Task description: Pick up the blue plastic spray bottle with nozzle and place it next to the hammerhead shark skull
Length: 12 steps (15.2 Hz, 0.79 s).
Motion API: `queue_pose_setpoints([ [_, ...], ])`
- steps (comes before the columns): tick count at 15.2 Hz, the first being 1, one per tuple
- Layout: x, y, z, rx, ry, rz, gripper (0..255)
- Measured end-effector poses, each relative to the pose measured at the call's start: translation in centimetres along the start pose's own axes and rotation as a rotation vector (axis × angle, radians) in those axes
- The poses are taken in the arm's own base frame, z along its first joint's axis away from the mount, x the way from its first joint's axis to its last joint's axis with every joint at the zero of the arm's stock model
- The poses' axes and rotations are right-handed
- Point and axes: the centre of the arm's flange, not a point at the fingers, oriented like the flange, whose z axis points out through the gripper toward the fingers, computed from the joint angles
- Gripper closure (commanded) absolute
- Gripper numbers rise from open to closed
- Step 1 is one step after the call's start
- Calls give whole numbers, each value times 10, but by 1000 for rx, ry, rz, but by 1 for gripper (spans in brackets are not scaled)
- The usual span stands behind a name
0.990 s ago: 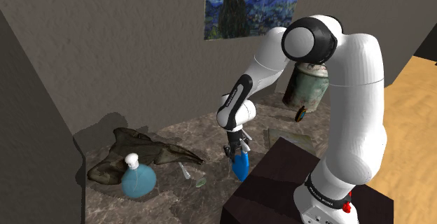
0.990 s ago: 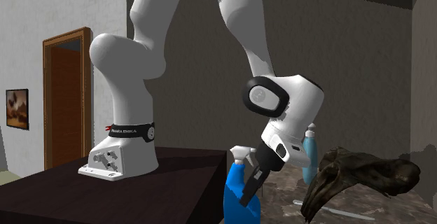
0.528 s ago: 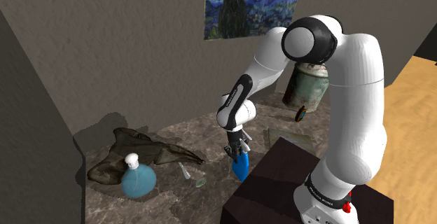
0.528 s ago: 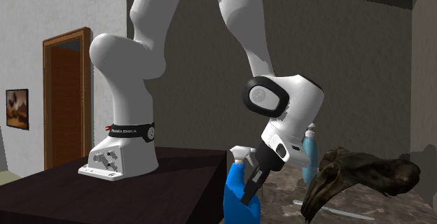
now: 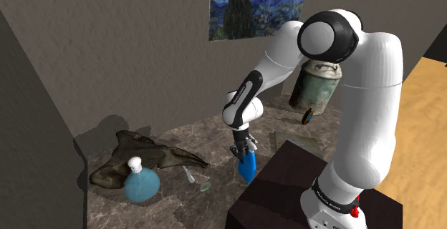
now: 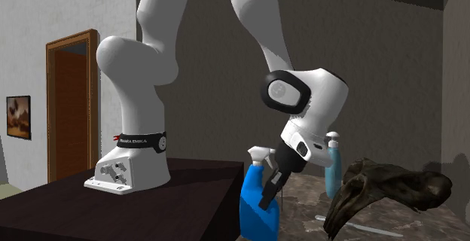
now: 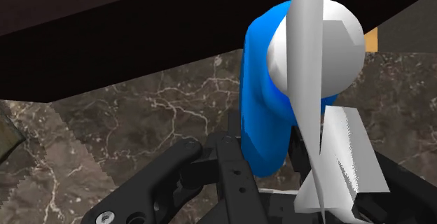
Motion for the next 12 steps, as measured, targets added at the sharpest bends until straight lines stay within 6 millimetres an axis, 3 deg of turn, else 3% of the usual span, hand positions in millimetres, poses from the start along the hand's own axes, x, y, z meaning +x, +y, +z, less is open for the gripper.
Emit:
queue_pose_setpoints([
  [12, -27, 1, -56, 0, 0, 0, 255],
])
